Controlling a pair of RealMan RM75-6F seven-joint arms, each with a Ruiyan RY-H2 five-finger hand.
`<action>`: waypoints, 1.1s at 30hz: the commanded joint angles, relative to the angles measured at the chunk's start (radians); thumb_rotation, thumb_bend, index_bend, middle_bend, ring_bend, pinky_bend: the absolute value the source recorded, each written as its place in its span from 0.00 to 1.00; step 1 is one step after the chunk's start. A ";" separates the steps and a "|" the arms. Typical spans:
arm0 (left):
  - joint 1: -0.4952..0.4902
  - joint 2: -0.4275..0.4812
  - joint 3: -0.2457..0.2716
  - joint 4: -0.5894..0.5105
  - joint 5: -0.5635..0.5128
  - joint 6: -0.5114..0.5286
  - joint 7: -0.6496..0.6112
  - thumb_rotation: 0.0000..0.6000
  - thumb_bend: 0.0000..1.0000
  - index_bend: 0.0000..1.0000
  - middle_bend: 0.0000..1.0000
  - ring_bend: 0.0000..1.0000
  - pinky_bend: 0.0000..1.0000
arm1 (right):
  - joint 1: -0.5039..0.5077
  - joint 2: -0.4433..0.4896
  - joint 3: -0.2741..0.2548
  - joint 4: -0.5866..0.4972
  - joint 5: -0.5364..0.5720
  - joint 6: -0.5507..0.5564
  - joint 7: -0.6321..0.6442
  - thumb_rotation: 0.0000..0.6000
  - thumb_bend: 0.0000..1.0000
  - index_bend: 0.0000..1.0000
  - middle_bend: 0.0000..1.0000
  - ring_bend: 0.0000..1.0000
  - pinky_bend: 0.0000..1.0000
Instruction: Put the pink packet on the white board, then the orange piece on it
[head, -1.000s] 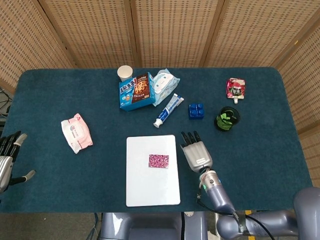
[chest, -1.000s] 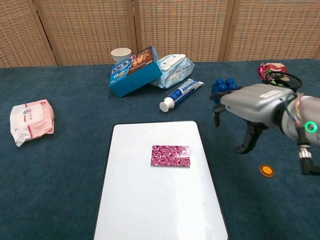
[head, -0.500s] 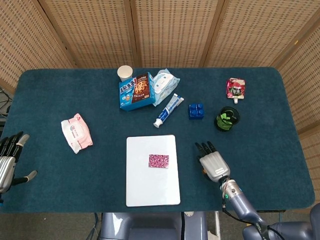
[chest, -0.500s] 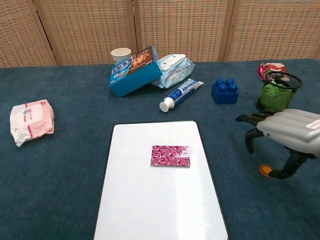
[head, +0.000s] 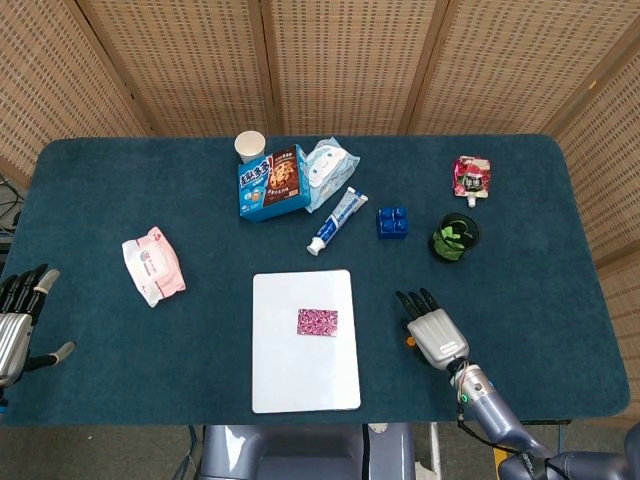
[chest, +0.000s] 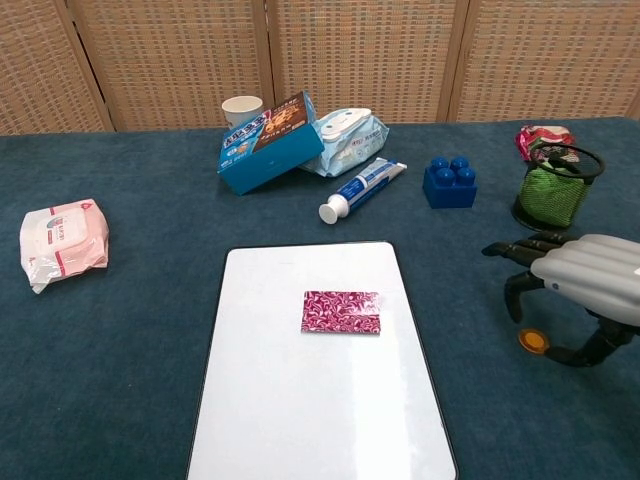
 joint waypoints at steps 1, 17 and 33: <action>0.000 0.000 0.000 0.000 -0.001 -0.001 0.001 1.00 0.00 0.00 0.00 0.00 0.00 | -0.003 -0.003 0.005 0.002 -0.005 -0.006 -0.002 1.00 0.35 0.41 0.00 0.00 0.00; -0.001 0.000 0.001 -0.001 0.000 -0.002 0.001 1.00 0.00 0.00 0.00 0.00 0.00 | -0.029 -0.028 0.046 0.029 -0.016 -0.048 -0.024 1.00 0.35 0.41 0.00 0.00 0.00; -0.001 0.002 0.001 -0.002 0.001 -0.003 -0.006 1.00 0.00 0.00 0.00 0.00 0.00 | -0.048 -0.035 0.081 0.032 -0.031 -0.074 -0.037 1.00 0.36 0.60 0.00 0.00 0.00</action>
